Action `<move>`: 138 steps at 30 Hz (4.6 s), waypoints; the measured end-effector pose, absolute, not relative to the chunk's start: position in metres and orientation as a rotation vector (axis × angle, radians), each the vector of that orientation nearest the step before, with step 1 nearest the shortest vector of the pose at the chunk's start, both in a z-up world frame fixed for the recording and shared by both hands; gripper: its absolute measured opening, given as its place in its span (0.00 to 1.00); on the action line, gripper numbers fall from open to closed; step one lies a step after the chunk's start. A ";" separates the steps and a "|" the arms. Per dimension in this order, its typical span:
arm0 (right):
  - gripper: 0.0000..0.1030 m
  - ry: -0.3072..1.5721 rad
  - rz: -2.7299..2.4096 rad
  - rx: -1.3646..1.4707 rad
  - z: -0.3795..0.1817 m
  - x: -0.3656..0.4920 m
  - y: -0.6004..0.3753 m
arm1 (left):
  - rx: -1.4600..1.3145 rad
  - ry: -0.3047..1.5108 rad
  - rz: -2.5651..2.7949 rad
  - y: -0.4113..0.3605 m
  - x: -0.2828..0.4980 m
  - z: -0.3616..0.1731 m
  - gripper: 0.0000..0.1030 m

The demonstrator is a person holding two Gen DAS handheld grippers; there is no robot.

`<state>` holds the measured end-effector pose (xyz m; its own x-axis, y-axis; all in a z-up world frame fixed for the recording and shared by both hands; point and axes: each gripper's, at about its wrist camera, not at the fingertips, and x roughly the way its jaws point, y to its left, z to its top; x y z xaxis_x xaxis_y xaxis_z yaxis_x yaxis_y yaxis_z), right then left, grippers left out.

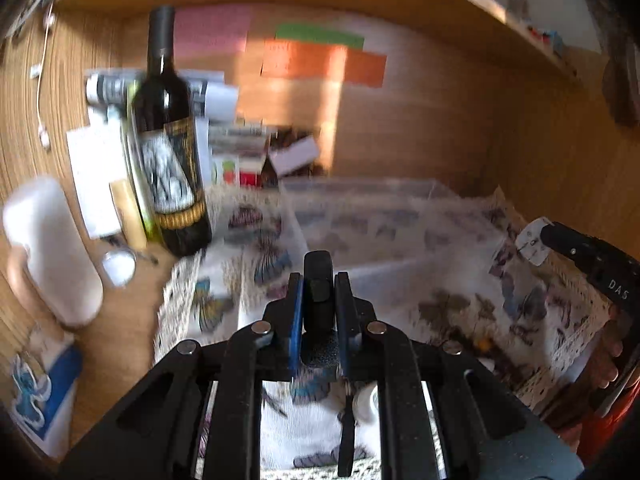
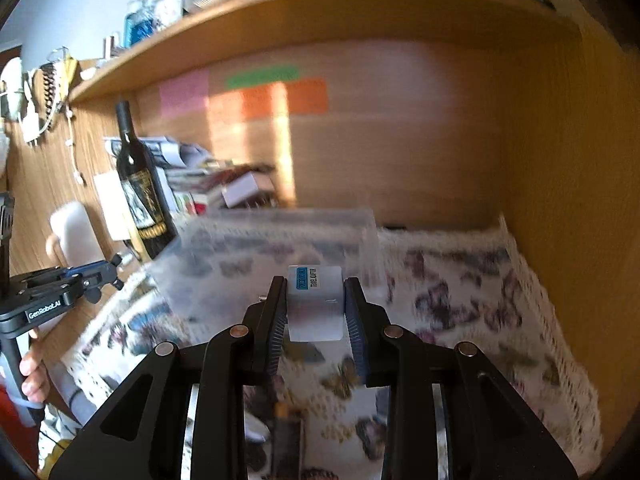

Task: Organize rigid objects
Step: 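Carry the plug into the clear box and release while the left tool drops its black item there, then grasp the white handheld device with the left tool while the right tool grasps the black spiky cone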

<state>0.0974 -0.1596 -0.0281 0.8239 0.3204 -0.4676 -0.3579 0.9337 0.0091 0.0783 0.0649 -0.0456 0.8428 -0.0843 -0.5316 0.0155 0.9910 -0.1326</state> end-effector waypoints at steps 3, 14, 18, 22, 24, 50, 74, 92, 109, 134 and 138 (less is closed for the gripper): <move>0.25 0.456 0.376 -0.084 -0.018 0.106 -0.151 | -0.114 0.535 -0.048 0.063 0.086 -0.030 0.14; 0.25 0.432 0.424 -0.046 0.001 0.152 -0.141 | -0.090 0.552 -0.068 0.045 0.140 -0.002 0.14; 0.26 0.463 0.429 -0.063 -0.002 0.168 -0.133 | -0.087 0.607 -0.082 0.038 0.163 -0.011 0.14; 0.26 0.511 0.424 -0.087 -0.012 0.184 -0.125 | -0.073 0.672 -0.090 0.030 0.189 -0.025 0.14; 0.26 0.543 0.426 -0.090 -0.020 0.193 -0.123 | -0.063 0.702 -0.093 0.027 0.198 -0.031 0.14; 0.26 0.751 0.409 -0.160 -0.075 0.239 -0.110 | -0.013 0.868 -0.102 0.017 0.243 -0.080 0.15; 0.55 0.599 0.519 -0.176 -0.030 0.127 -0.116 | 0.001 0.638 -0.027 0.046 0.118 -0.023 0.87; 0.55 0.798 0.472 -0.122 -0.102 0.068 -0.147 | 0.045 0.766 -0.140 0.012 0.063 -0.095 0.88; 0.35 0.832 0.542 -0.147 -0.121 0.045 -0.144 | 0.095 0.787 -0.242 -0.022 0.052 -0.112 0.66; 0.27 0.798 0.483 -0.071 -0.115 0.056 -0.161 | 0.037 0.781 -0.333 -0.031 0.043 -0.111 0.42; 0.27 0.769 0.484 -0.069 -0.107 0.056 -0.161 | 0.008 0.732 -0.340 -0.025 0.039 -0.092 0.41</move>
<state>0.0563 -0.1615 -0.1067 0.6148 0.3947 -0.6828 -0.4445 0.8886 0.1134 0.0393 -0.0255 -0.0920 0.6918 -0.3013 -0.6562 0.3070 0.9453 -0.1104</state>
